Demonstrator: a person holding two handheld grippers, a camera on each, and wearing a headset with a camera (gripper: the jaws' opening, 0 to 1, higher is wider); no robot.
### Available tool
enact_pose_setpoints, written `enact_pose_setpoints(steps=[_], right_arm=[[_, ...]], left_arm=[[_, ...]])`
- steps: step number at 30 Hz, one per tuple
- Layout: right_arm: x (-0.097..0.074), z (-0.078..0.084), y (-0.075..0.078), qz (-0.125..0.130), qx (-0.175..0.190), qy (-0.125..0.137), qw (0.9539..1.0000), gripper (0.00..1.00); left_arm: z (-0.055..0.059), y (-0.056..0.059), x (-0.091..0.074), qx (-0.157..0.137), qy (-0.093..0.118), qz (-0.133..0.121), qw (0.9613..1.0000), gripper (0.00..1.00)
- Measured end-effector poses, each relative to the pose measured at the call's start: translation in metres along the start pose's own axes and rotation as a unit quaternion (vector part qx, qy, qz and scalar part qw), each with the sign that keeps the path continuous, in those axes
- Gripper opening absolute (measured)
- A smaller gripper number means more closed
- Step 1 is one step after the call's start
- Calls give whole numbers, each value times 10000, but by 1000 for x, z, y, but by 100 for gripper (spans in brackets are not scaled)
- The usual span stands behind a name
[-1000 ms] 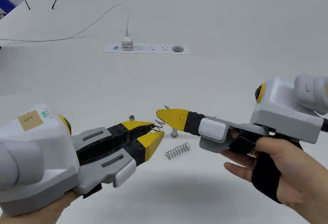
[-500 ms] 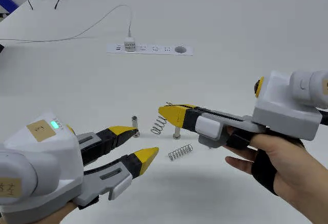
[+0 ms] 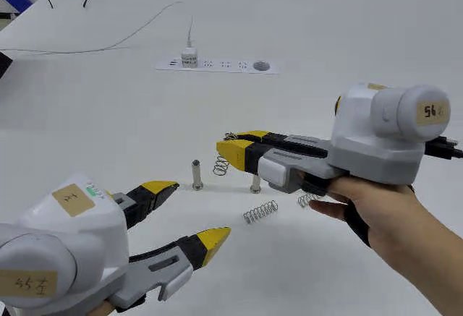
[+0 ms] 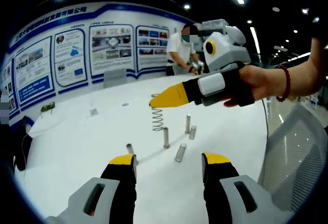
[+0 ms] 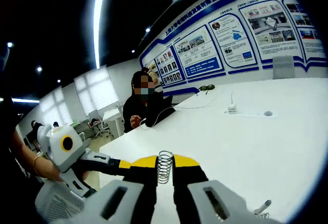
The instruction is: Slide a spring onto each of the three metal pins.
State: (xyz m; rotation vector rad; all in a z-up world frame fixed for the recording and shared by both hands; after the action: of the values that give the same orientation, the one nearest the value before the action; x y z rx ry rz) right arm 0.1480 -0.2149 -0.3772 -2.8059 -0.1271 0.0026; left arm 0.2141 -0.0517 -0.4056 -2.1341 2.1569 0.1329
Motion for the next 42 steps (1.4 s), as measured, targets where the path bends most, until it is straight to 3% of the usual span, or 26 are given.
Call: enact_pose_setpoints(steps=[10,19,32,42], right_arm=[[25,10,6,194,-121,-7,9997,11],[41,20,14,315,-560,4,9979,11],[52,33,24,450,-664,-87,9967,11],[56,40,23,525,-813,-161,9952,11]], left_arm=[[7,-1,0,-30,-75,-60,9999,66],[8,-5,-2,-80,-95,-125,9998,72],[11,-4,0,-139,-126,-126,9997,82],[12,-5,0,-181,-167,-161,9996,85]])
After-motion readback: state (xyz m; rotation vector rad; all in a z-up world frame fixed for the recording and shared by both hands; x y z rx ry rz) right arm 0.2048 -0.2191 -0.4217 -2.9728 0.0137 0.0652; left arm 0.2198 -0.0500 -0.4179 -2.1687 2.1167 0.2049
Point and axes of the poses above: the centre of the closed fingertips' face, and the gripper's own axes: x roughly forward along the fingers, y roughly to its right, z roughly out of its underside, the point moved 10 cm from there along -x, roughly backward along the fingers, and after that the axes turned 14 degrees about y, right-handed, at the moved point
